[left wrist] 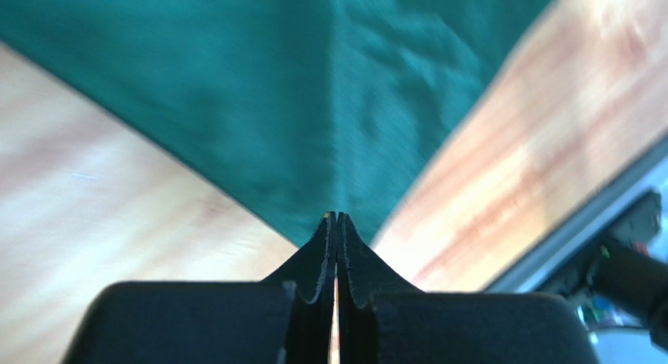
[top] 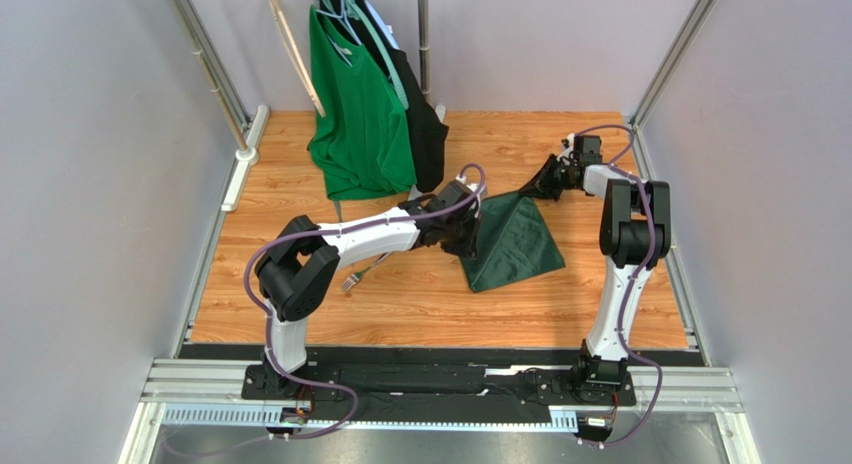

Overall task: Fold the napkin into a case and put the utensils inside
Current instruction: Smooth out the upper triangle-folded napkin at the center of the board.

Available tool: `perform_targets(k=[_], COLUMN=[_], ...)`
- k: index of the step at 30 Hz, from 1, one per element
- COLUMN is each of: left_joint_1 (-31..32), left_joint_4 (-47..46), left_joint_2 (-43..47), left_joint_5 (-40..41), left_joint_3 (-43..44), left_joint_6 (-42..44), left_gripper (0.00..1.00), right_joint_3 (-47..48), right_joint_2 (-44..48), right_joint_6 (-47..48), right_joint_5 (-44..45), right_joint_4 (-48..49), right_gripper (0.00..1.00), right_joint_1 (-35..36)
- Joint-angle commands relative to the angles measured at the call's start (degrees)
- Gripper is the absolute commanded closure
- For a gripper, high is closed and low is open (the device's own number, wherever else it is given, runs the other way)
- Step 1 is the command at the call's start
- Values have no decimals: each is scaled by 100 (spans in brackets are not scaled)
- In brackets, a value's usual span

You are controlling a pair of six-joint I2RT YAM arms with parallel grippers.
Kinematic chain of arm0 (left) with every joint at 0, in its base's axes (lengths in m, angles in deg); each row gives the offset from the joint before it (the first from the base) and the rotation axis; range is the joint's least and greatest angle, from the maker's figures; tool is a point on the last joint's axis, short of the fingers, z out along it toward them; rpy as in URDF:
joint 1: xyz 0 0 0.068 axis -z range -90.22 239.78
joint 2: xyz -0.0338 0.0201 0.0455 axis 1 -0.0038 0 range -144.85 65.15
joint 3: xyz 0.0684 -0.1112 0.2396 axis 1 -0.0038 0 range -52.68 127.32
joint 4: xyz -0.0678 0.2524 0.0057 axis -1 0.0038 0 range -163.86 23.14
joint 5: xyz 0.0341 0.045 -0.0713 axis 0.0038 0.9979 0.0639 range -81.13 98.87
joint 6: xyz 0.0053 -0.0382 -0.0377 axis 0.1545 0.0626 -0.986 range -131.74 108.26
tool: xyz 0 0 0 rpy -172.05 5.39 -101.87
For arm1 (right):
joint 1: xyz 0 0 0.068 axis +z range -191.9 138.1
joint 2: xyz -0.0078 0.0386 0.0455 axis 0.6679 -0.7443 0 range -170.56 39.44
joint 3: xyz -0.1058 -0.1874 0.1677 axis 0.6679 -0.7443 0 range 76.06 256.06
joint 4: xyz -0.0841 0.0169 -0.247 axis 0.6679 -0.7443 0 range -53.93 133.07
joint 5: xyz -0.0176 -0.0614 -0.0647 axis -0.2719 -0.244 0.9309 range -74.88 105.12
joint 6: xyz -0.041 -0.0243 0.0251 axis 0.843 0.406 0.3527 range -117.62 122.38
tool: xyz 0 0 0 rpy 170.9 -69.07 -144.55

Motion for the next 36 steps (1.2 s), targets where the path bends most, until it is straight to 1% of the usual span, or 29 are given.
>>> perform_targets(k=[1,8,12,16,31,36], left_joint_1=[214,390,399,399,460,487], left_joint_4=[-444,-435,-453,-347,-892,-1023], left_joint_2=[95,279,525,613,464,262], left_joint_5=[-365,-102,56,189,-233,-347], left_joint_3=[-192,-587,-851,-931,-1159,-1282], left_joint_6=[-278,-296,-278,-129,-313,-471], left_gripper=[100,100,100,100,100,100], right_joint_3=[103,76,59,50,67,59], right_joint_2=[-195,-177,-186,-186,-221,-221], right_joint_6=[185,194,194,185,185,176], right_joint_5=[207,198,198,198,216,225], right_joint_4=[-143,-135,-117,-108,-117,-134], right_gripper=[100,100,100,100,100,100], right_joint_1=[-19,-19,-19,-19,-19,-10])
